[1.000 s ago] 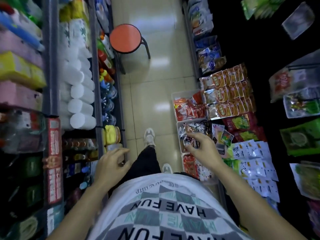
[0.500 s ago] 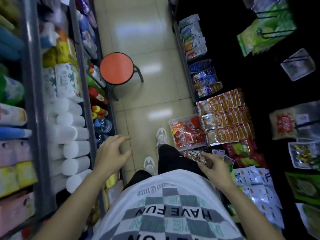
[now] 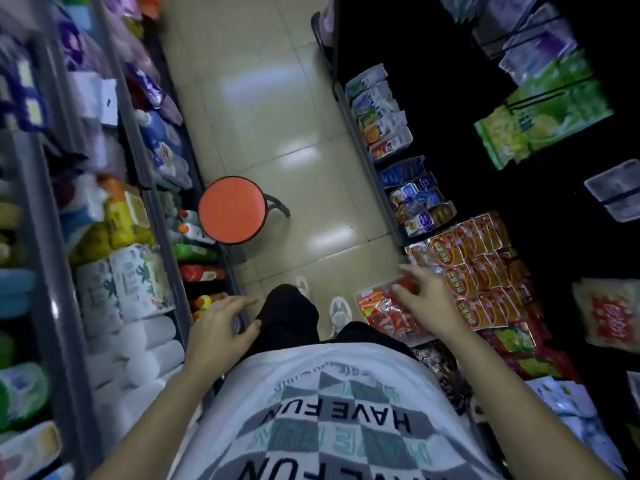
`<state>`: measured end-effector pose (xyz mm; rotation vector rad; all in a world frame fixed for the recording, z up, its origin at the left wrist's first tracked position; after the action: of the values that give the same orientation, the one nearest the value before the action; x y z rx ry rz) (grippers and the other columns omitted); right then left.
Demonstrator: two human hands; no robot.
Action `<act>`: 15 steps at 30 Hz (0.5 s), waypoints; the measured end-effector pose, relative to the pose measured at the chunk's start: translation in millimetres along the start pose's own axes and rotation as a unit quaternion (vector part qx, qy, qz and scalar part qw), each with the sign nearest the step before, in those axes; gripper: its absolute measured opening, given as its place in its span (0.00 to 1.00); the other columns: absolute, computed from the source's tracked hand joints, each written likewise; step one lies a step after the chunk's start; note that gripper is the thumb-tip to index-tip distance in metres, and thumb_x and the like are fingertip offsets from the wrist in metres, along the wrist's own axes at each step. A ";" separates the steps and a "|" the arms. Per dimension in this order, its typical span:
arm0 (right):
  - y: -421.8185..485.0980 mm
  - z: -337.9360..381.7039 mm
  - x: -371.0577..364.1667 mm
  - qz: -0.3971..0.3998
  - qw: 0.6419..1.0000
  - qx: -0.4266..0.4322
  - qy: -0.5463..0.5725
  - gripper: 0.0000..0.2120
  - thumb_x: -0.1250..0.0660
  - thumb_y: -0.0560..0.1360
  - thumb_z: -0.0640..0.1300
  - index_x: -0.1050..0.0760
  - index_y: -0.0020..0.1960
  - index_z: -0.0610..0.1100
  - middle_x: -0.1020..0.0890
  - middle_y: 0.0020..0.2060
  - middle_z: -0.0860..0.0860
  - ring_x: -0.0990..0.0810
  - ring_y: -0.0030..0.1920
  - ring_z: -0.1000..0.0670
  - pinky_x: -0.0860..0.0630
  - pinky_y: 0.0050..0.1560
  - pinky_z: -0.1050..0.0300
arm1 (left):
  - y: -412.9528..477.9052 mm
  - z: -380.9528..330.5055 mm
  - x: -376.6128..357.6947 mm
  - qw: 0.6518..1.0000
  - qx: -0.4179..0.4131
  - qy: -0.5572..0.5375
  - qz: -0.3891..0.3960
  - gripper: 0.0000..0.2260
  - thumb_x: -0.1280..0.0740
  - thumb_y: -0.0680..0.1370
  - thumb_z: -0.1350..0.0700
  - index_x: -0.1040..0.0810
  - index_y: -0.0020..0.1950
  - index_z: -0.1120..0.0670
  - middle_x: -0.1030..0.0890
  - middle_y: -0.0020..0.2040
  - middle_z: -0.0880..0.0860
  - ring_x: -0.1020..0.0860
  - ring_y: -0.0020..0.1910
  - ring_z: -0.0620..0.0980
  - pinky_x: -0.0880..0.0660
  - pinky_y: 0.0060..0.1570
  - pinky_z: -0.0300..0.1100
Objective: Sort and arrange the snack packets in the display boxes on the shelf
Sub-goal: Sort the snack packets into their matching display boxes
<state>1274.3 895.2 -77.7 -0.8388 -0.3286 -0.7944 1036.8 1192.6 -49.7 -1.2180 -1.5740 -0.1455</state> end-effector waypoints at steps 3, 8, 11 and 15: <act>48.4 37.2 9.9 -0.016 1.000 0.008 0.006 0.22 0.28 0.76 0.45 0.25 0.69 0.48 0.22 0.59 0.53 0.24 0.56 0.53 0.25 0.59 0.54 | 45.7 2.9 20.7 1.000 -0.009 -0.007 0.021 0.20 0.34 0.74 0.44 0.18 0.63 0.49 0.18 0.56 0.47 0.20 0.54 0.50 0.25 0.43 0.43; 113.0 80.5 13.8 -0.042 0.999 -0.030 0.011 0.21 0.28 0.76 0.43 0.25 0.68 0.46 0.22 0.60 0.51 0.24 0.60 0.51 0.26 0.63 0.52 | 153.9 0.2 55.7 0.997 -0.059 0.001 0.049 0.24 0.39 0.73 0.39 0.19 0.64 0.49 0.18 0.57 0.46 0.21 0.57 0.50 0.25 0.47 0.44; 132.9 88.6 18.0 -0.052 0.997 -0.063 0.010 0.21 0.27 0.75 0.42 0.24 0.67 0.43 0.23 0.58 0.50 0.22 0.59 0.48 0.25 0.61 0.52 | 220.1 -22.5 82.3 0.992 -0.110 0.002 0.062 0.24 0.39 0.72 0.41 0.18 0.63 0.50 0.17 0.56 0.48 0.21 0.55 0.53 0.24 0.49 0.48; 148.9 82.2 30.8 -0.061 0.991 -0.113 0.036 0.22 0.27 0.75 0.43 0.24 0.68 0.43 0.22 0.64 0.48 0.23 0.60 0.51 0.26 0.62 0.54 | 300.8 -68.5 113.2 0.984 -0.160 0.043 0.059 0.21 0.33 0.70 0.49 0.18 0.62 0.51 0.16 0.55 0.49 0.20 0.54 0.55 0.28 0.46 0.44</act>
<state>1408.3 1003.8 -87.8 -1.0057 -0.2296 -0.9858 1319.1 1358.7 -76.4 -1.5286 -1.4351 -0.3808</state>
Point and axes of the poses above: each hand's wrist, its own y-axis towards the middle knuckle, its own x-axis out of the back of the hand, z = x × y, the point moved 8 cm from there along y, towards the middle knuckle
